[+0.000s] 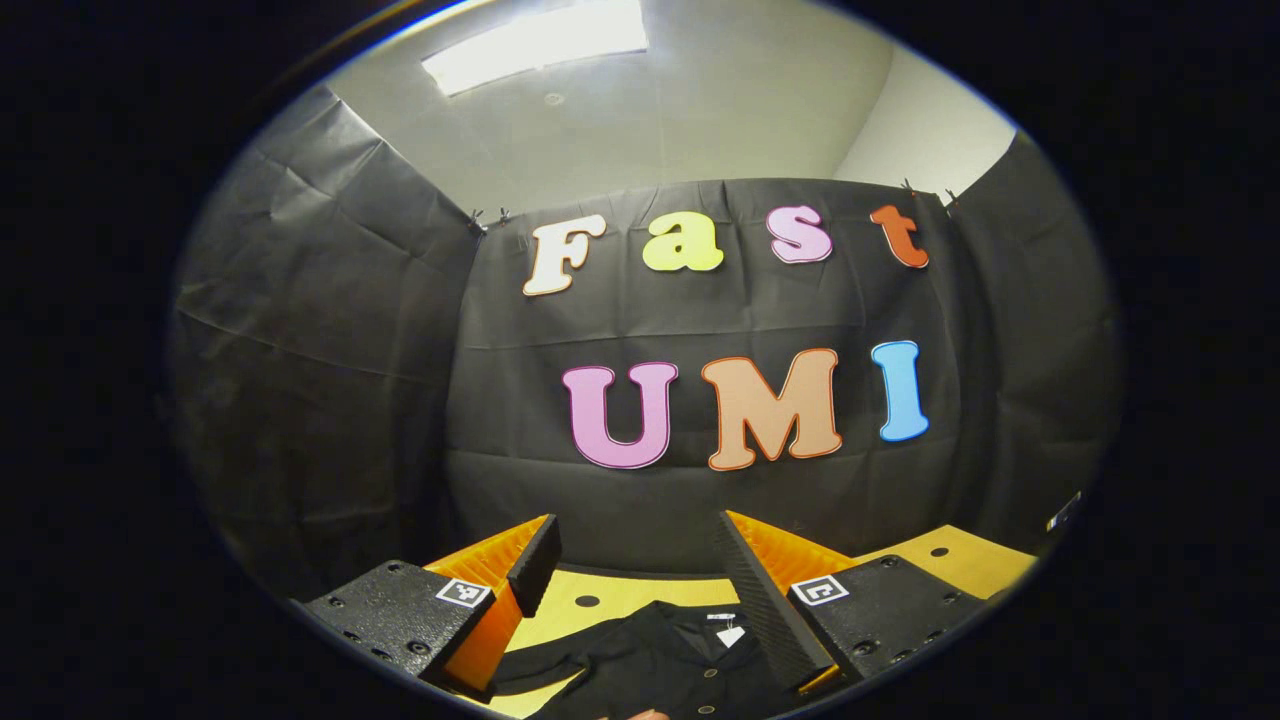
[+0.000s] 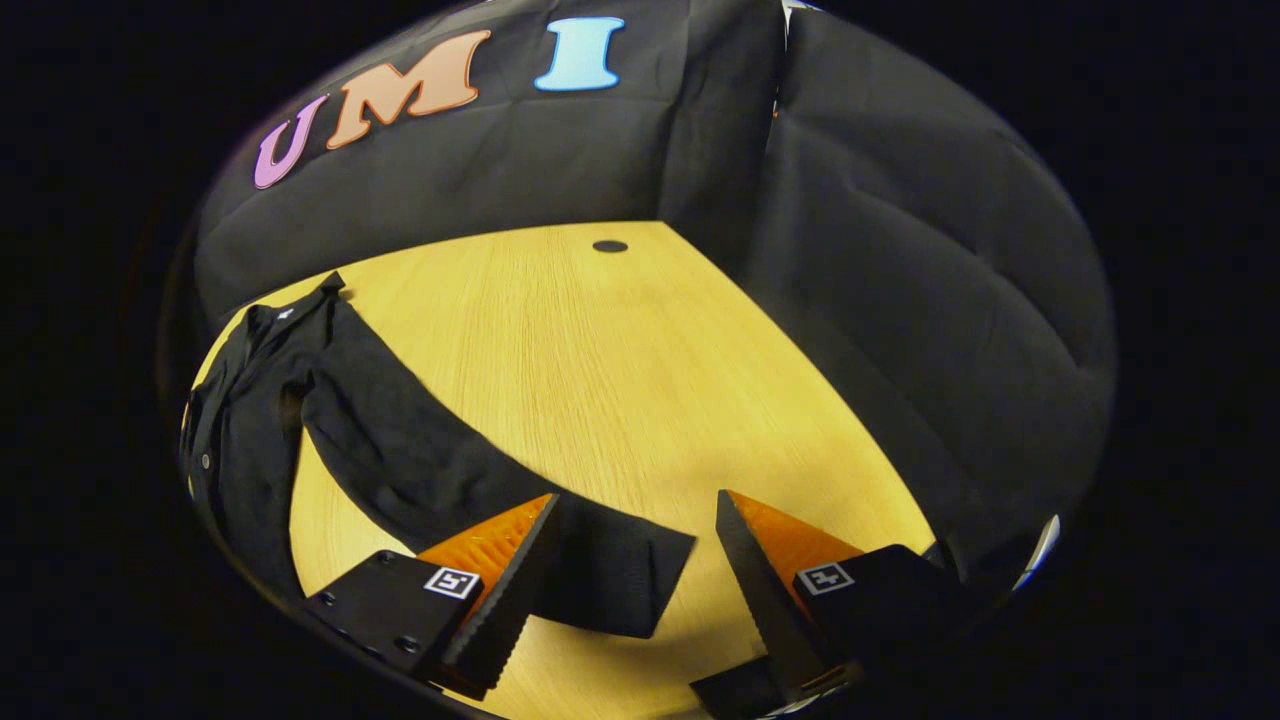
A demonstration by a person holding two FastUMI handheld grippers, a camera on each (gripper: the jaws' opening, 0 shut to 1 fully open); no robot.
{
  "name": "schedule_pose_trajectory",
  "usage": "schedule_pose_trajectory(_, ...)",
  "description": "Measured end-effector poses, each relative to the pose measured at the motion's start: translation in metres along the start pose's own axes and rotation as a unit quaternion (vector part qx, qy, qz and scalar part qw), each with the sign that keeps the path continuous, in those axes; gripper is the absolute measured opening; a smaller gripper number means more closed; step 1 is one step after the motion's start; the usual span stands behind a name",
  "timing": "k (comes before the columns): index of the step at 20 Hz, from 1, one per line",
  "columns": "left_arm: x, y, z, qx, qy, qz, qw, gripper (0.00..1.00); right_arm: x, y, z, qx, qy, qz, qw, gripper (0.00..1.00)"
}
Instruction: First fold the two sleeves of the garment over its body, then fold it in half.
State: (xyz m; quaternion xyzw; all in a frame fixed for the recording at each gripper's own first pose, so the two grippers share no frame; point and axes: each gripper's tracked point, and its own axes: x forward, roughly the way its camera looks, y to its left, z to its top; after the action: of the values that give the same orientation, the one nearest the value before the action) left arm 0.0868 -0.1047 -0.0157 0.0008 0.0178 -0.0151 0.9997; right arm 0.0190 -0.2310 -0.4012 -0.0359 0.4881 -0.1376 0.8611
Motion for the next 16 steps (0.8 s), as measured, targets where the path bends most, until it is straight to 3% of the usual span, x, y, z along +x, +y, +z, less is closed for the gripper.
schedule_pose_trajectory(4, 0.007, -0.016, -0.002, 0.003, 0.005, -0.003, 1.0, 0.93, 0.009, 0.006, -0.013, 0.006, 0.029, 0.021, 0.999, 0.99)
schedule_pose_trajectory(7, 0.014, -0.027, -0.002, 0.008, 0.004, 0.0, 1.0, 0.93, 0.012, 0.015, -0.015, 0.012, 0.032, 0.044, 0.998, 0.87)
schedule_pose_trajectory(11, 0.021, -0.044, 0.0, 0.006, 0.003, -0.006, 1.0, 0.94, 0.012, 0.032, -0.016, 0.01, 0.027, 0.073, 0.997, 0.46)
schedule_pose_trajectory(13, 0.023, -0.05, -0.002, 0.005, 0.004, -0.006, 1.0, 0.93, 0.014, 0.033, -0.018, 0.001, 0.032, 0.073, 0.997, 0.12)
schedule_pose_trajectory(16, 0.02, -0.049, -0.001, 0.005, 0.001, 0.001, 1.0, 0.94, 0.009, 0.034, -0.016, 0.003, 0.037, 0.095, 0.995, 0.07)
